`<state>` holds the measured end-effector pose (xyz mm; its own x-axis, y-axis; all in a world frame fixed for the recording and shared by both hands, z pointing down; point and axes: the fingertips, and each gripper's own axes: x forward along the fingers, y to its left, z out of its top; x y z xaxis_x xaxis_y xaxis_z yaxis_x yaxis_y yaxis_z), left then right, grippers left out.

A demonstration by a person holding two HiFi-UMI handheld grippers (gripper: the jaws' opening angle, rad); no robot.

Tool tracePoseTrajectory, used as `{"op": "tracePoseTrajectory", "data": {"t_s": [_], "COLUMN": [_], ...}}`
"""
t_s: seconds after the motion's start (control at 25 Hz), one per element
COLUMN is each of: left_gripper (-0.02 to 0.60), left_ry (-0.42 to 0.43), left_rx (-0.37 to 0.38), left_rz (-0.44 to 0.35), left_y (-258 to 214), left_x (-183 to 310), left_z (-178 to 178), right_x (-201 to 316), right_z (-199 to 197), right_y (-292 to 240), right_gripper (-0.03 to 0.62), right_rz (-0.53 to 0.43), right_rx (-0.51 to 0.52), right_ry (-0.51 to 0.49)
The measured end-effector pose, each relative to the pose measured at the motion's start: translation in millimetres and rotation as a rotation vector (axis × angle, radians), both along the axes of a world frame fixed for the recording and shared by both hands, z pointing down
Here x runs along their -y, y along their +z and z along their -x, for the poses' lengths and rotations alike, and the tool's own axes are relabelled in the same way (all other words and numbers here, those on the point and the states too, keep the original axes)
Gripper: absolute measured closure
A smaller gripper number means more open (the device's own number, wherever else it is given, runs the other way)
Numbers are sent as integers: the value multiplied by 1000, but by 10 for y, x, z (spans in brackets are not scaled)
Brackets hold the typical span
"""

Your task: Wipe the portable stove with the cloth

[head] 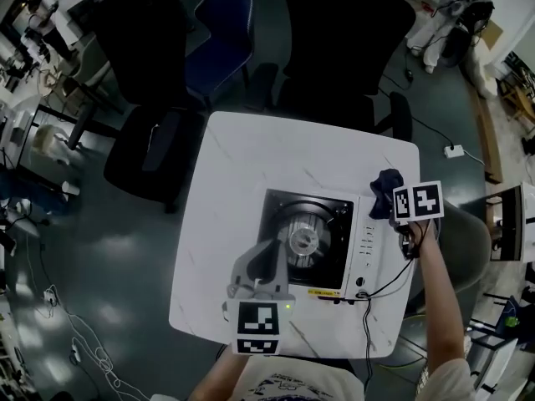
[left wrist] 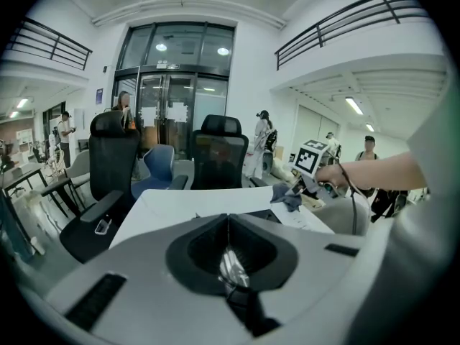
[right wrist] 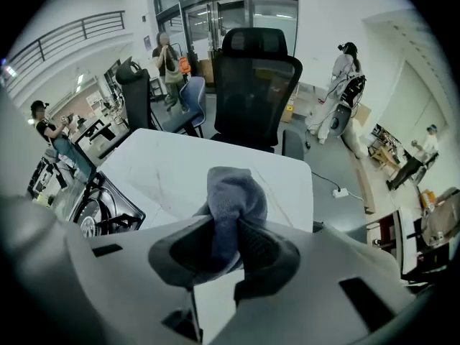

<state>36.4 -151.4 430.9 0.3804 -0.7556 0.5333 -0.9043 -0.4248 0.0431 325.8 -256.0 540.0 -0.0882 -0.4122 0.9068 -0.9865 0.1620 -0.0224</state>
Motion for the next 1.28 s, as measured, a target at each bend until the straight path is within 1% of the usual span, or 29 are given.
{"op": "tracePoseTrajectory", "data": {"t_s": [0.2, 0.44, 0.72, 1.08, 1.28], "left_gripper": [561, 561, 561, 561, 561], "left_ry": [4, -12, -17, 6, 24], "left_rx": [16, 19, 20, 16, 11], "left_rz": [-9, -12, -9, -6, -6], "left_y": [-24, -34, -26, -22, -48], "left_x": [-45, -103, -191, -295, -329], "left_z": [-23, -13, -24, -114, -129], "right_x": [-50, -174, -359, -601, -762], "right_z": [-53, -97, -151, -109, -74], "right_y": [0, 52, 183, 218, 237], "right_gripper": [493, 493, 493, 494, 494], "right_rz": [1, 18, 43, 49, 72], "right_rx": [-1, -1, -1, 22, 28], "right_ry": [11, 1, 19, 25, 20]}}
